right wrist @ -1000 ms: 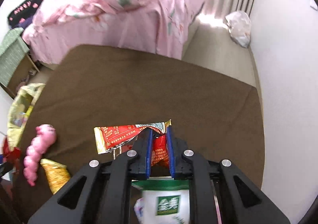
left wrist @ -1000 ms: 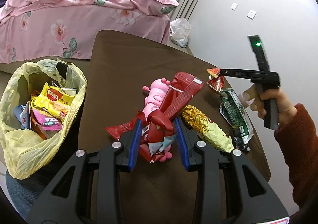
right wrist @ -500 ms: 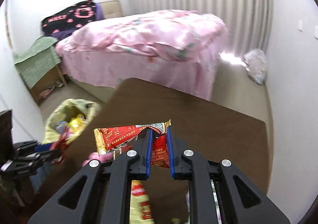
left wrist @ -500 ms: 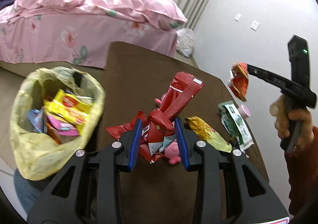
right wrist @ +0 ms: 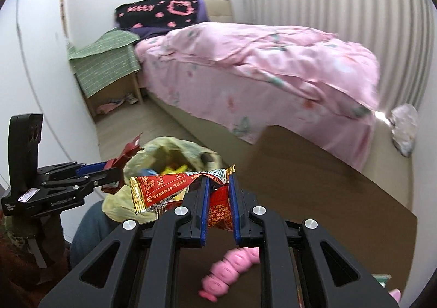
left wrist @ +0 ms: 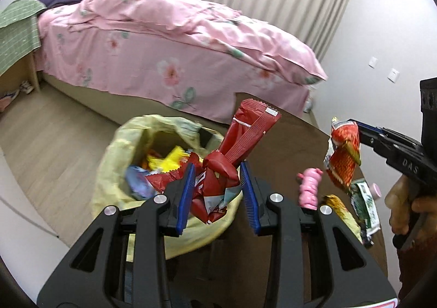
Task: Collect trash
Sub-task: 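Carry the red wrappers to the yellow trash bag and open both tools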
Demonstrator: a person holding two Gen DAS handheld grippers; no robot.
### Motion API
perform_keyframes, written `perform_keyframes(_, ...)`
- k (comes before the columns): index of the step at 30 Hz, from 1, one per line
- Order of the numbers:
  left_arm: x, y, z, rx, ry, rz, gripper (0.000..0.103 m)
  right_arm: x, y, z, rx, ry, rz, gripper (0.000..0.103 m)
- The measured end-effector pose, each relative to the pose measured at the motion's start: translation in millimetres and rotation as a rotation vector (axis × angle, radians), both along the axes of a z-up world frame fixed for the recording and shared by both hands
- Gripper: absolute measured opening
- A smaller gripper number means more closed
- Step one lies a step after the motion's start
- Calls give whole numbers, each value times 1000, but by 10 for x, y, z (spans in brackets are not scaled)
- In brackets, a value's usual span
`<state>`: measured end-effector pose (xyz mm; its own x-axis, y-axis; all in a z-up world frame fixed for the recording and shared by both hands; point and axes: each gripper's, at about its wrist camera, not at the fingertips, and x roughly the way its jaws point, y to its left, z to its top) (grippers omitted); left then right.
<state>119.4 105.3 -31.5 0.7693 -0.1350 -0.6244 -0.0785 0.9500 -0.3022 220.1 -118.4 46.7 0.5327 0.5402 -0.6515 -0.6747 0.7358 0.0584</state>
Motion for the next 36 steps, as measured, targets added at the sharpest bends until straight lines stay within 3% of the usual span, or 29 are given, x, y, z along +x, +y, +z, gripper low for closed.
perform_keyframes(5, 41, 362, -65, -37, -12, 112, 32, 119, 388, -82, 6, 14, 39, 14)
perform_keyframes(9, 83, 691, -155, -127, -26, 229, 32, 274, 704, -209, 4, 22, 74, 14)
perform_keyframes(14, 272, 702, -336, -165, -1, 221, 32, 510, 1024, -582, -38, 53, 83, 14)
perform_keyframes(20, 420, 853, -561, -252, 41, 255, 32, 651, 1166, -1024, -71, 153, 100, 15)
perform_keyframes(23, 382, 905, -553, -253, 29, 288, 32, 627, 1243, -1191, -106, 224, 159, 19)
perform_keyframes(24, 360, 921, -544, -258, 25, 300, 33, 605, 1255, -1221, -120, 229, 166, 27)
perform_keyframes(26, 344, 935, -519, -255, 16, 312, 39, 540, 1248, -1241, -136, 226, 179, 37)
perform_keyframes(30, 283, 913, -451, -242, -1, 330, 46, 466, 1133, -1180, -128, 226, 164, 40)
perform_keyframes(36, 205, 753, -268, -180, -38, 303, 54, 376, 618, -887, -39, 176, 65, 43)
